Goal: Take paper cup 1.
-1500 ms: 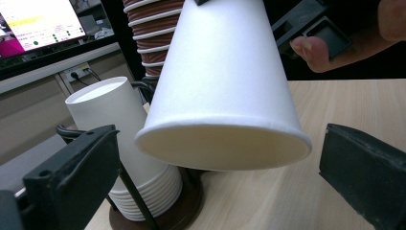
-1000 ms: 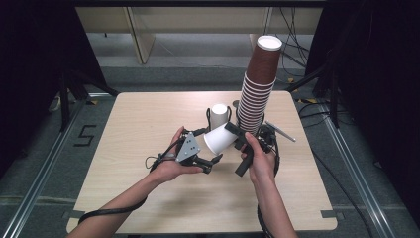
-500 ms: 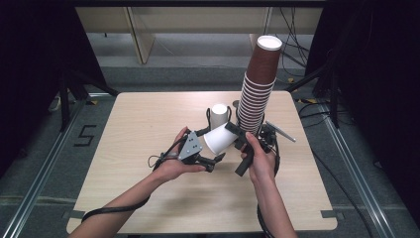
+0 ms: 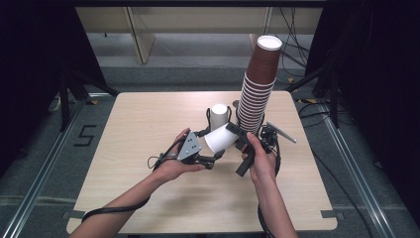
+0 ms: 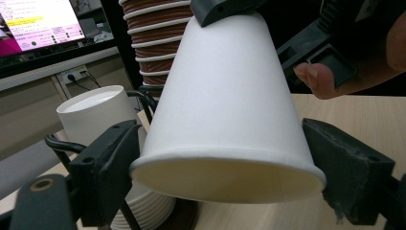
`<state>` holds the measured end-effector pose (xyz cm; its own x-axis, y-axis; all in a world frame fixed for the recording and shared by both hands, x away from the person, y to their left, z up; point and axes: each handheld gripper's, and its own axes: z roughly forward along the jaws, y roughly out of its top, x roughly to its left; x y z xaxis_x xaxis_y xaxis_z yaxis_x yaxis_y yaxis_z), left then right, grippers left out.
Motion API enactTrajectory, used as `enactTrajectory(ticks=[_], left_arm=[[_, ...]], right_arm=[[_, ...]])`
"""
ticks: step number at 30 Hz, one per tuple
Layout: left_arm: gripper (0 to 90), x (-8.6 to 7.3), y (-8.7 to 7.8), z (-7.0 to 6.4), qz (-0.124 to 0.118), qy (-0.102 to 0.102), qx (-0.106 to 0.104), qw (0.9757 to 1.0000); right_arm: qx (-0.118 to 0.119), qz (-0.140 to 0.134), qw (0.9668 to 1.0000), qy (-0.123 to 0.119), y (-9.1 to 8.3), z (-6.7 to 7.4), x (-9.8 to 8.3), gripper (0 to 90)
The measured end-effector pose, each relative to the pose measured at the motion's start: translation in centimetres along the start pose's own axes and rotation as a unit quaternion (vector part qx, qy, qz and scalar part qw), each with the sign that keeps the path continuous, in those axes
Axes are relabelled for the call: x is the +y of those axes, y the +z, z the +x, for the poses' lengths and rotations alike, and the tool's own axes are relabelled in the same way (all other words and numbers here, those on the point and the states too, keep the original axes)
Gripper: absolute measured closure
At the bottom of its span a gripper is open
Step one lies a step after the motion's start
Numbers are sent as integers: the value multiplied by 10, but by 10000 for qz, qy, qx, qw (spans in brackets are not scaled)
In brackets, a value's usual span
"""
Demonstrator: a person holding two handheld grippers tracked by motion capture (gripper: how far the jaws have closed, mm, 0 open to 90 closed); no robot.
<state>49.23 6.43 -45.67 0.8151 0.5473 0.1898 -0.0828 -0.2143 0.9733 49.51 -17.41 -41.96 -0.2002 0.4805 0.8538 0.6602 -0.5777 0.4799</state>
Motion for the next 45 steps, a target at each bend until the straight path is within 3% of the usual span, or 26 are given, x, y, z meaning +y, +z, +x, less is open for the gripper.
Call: enactTrajectory(ticks=[3, 7, 8, 10, 12, 13, 14, 15, 19, 20, 23, 28, 30, 31, 32, 37, 38, 39, 41, 45], left_arm=[[190, 2, -2, 1, -28, -25, 26, 10000], [220, 3, -4, 3, -29, 7, 40, 10000], [226, 3, -4, 3, -41, -11, 46, 10000], [238, 3, -5, 3, -56, -12, 59, 10000], [247, 4, -5, 3, -88, -51, 53, 9999], [250, 4, -5, 3, -87, -51, 37, 9999], [252, 4, -5, 3, -90, -46, 31, 9999], [254, 5, -5, 3, -89, -35, 35, 9999], [260, 5, -5, 3, -96, -37, 65, 9999], [261, 5, -5, 4, -91, -43, 75, 9999], [263, 5, -6, 5, -71, -84, 74, 9999], [264, 5, -6, 6, -37, -113, 74, 9999], [265, 5, -7, 6, -23, -82, 86, 9999], [265, 6, -7, 6, -8, -82, 87, 9999], [265, 6, -7, 7, -20, -108, 78, 9999], [262, 8, -11, 10, 47, -141, 117, 9998], [262, 8, -13, 12, 57, -154, 116, 9998], [261, 9, -14, 13, 61, -163, 131, 9998], [260, 9, -17, 15, 84, -166, 147, 9997], [258, 10, -22, 20, 136, -143, 184, 9996]], right_arm=[[-51, 10, 9998, 200, 0, 4, 0, 353], [89, 19, 9999, 46, 1, 5, 1, 345], [-41, -4, 10000, -73, 1, 5, 1, 344], [55, -23, 10000, -73, 1, 4, 1, 339], [-32, -11, 10000, -12, 1, 7, 1, 332], [-54, -22, 9999, -119, 1, 7, 1, 326], [38, -41, 10000, -68, 2, 8, 1, 317], [40, -43, 9998, -208, 2, 7, 1, 301], [-49, -7, 10000, -67, 2, 12, 1, 254], [114, -40, 9999, -116, 3, 11, 1, 241], [172, -77, 9996, -187, 3, 11, 2, 204], [144, -86, 9994, -295, 5, 12, 2, 154], [-9, -52, 9994, -336, 3, 14, 3, 154], [168, -70, 9991, -389, 3, 13, 3, 154], [158, -67, 9991, -399, 2, 14, 3, 154], [144, -76, 9959, -887, -5, 20, 5, 154], [90, -107, 9933, -1148, -7, 21, 6, 155], [101, -76, 9932, -1154, -10, 23, 5, 156], [-54, -66, 9890, -1479, -13, 21, 6, 156], [-216, -72, 9843, -1749, -20, 18, 7, 156]])
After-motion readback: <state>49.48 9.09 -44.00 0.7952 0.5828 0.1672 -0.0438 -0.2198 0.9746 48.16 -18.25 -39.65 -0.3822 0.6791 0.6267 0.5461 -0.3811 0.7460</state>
